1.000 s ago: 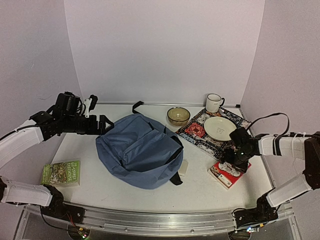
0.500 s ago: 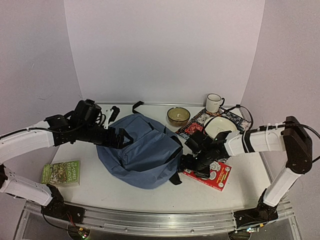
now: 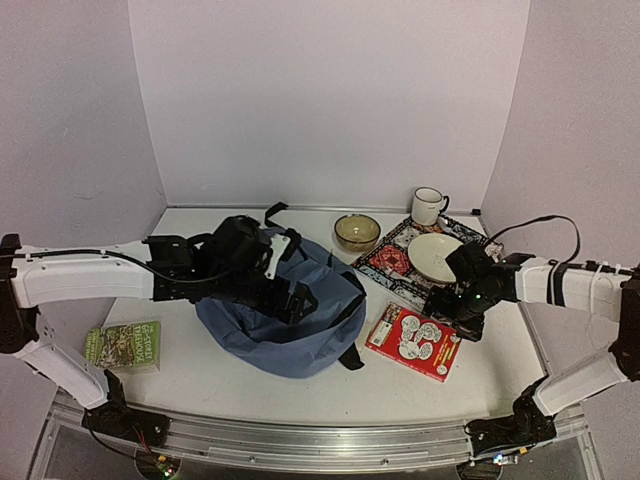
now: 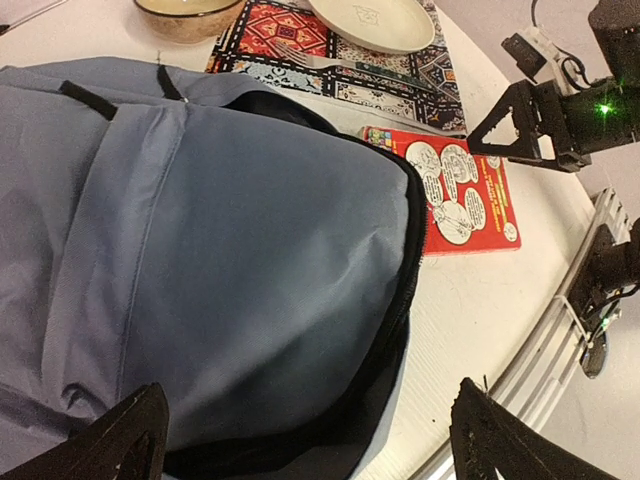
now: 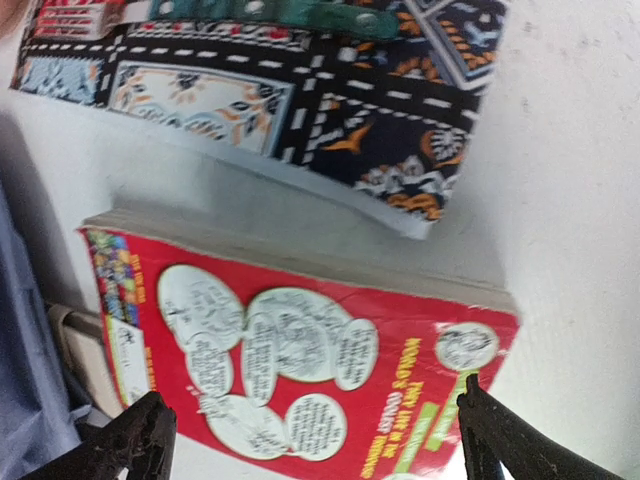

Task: Pack the student bag

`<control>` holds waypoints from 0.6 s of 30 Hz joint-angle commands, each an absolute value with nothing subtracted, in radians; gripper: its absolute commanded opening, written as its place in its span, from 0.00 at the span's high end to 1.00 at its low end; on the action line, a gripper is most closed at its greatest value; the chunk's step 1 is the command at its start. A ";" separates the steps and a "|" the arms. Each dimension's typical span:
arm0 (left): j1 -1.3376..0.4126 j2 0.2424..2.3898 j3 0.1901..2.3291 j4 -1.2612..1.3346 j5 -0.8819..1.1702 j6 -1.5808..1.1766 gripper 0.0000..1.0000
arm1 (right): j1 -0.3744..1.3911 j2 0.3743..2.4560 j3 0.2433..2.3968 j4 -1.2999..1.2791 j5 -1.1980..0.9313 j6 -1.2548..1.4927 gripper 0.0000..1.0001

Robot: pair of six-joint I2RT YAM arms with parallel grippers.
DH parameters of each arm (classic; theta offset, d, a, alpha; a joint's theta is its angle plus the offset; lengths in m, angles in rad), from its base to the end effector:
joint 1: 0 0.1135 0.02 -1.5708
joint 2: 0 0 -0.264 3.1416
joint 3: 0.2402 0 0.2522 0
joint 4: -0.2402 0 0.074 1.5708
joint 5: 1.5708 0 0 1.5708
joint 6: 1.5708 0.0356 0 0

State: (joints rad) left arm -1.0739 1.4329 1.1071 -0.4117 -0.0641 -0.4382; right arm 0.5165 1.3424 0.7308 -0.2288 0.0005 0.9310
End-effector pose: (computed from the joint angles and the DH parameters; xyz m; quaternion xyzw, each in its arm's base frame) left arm 0.1527 -0.2767 0.2798 0.2733 0.8722 -0.2562 0.3144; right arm 0.2334 0.1325 0.1975 0.1923 0.9140 0.2363 0.2678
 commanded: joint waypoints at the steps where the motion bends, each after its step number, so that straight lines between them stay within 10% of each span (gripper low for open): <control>1: -1.155 1.556 1.209 -0.380 -0.194 -0.391 0.00 | 0.452 1.325 0.647 -0.266 0.008 0.863 0.02; 18: -1.112 1.803 1.170 -0.639 -0.659 -0.490 0.01 | 0.683 1.620 0.762 -0.048 -0.119 0.946 0.02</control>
State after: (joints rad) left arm -1.1831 1.8085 1.1966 -0.5129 -0.4774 -0.4298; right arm 0.5744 1.5144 0.6974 -0.1186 -0.0325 0.8934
